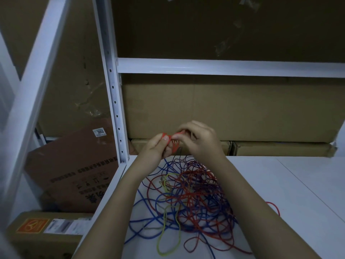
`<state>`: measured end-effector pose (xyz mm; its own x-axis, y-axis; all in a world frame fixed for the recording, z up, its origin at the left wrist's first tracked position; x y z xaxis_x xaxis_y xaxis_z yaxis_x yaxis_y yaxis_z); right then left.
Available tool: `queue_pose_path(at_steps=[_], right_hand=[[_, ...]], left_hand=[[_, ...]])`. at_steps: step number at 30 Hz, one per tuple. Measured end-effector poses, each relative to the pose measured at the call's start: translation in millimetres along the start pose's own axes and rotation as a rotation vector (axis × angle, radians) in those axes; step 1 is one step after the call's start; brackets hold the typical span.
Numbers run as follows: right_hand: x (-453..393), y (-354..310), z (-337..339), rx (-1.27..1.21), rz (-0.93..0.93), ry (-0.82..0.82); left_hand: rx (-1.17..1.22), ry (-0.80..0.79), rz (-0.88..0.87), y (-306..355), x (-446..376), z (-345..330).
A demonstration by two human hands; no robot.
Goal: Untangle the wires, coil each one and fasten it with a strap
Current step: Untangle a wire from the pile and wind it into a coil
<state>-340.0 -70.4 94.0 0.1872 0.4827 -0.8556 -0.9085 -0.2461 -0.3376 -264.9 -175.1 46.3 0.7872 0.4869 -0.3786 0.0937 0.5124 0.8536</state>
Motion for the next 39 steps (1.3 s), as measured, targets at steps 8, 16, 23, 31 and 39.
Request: queue_pose_path(at_steps=[8,16,23,31,39], right_hand=[[8,36,-15,-0.43,-0.421,-0.042],[33,28,-38,-0.687,-0.555,-0.073],[38,22,-48,-0.62,-0.578,-0.1],[33,25,-45,-0.309,-0.564,-0.066],[35,26,-38,-0.293,-0.582,-0.036]], left_hand=[[0.145,-0.092,-0.053,7,4,-3],[0.394,-0.012,-0.01,3,3,1],[0.527,-0.069,0.002,3,4,-7],[0.368,-0.081,0.069,-1,5,-4],[0.054,-0.179,0.145,-8,15,2]])
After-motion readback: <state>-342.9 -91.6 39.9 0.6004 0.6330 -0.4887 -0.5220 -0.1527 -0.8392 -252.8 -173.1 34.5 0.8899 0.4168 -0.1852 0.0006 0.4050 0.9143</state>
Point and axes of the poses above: each hand's wrist, its own x-axis away from the middle knuckle, its own z-axis out of the back of the hand, y = z × x, the point moved 7 cm from there along -x, towards the middle knuckle, and after that the axes turned 12 degrees about -x, right-handed, at the moved point
